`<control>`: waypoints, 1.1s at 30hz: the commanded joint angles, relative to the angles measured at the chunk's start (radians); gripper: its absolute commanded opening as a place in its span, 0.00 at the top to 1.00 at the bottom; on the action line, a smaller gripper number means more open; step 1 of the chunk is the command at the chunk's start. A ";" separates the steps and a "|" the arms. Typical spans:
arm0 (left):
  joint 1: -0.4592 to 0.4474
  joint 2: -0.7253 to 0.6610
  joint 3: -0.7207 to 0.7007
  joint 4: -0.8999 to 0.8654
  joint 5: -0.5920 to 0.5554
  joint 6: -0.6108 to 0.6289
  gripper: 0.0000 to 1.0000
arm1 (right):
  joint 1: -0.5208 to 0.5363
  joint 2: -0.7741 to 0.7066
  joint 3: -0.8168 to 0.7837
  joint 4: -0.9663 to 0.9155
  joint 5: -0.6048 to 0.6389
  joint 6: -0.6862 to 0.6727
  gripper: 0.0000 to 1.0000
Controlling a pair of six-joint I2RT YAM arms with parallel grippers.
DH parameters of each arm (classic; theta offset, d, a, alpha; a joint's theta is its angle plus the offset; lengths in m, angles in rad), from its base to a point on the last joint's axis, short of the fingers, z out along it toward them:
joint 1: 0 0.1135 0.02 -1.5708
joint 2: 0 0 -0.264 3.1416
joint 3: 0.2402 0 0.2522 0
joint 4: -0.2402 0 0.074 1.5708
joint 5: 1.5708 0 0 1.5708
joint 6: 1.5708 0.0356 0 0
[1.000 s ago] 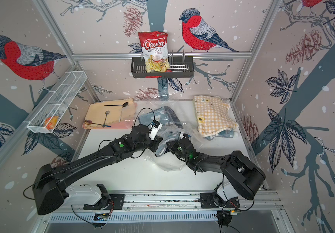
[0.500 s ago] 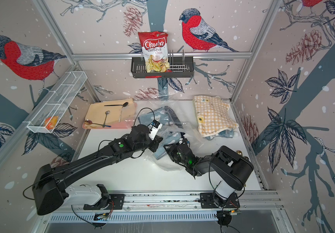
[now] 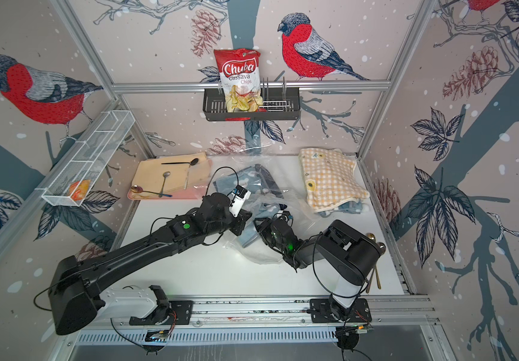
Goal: Take the blanket out of the vacuum bag
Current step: Take out the blanket from the vacuum bag.
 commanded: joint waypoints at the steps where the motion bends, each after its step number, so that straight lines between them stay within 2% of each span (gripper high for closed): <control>1: 0.001 -0.009 0.002 0.013 -0.017 0.000 0.92 | -0.004 0.026 0.021 0.044 0.043 0.017 0.44; 3: 0.000 -0.010 0.002 0.013 -0.017 0.000 0.92 | -0.006 0.033 0.025 0.060 0.051 0.017 0.46; 5: -0.002 -0.008 0.002 0.014 -0.016 0.001 0.92 | -0.009 0.033 0.025 0.082 0.055 0.011 0.53; 6: -0.002 -0.008 0.003 0.013 -0.015 0.000 0.92 | -0.011 0.032 0.029 0.082 0.051 0.010 0.58; 8: -0.002 -0.008 0.002 0.013 -0.017 0.000 0.92 | -0.011 0.028 0.040 0.076 0.041 0.001 0.75; 10: -0.002 -0.008 0.005 0.012 -0.018 0.003 0.92 | -0.011 0.025 0.045 0.074 0.028 -0.004 0.88; 13: -0.002 -0.011 0.002 0.013 -0.025 0.002 0.93 | -0.009 -0.003 0.037 0.082 0.014 -0.007 0.98; 18: -0.002 -0.022 -0.001 0.016 -0.040 0.003 0.94 | -0.006 -0.105 0.028 0.028 -0.002 -0.020 1.00; 33: -0.002 -0.035 -0.008 0.028 -0.061 -0.003 0.97 | 0.038 -0.469 -0.010 -0.297 0.023 -0.087 1.00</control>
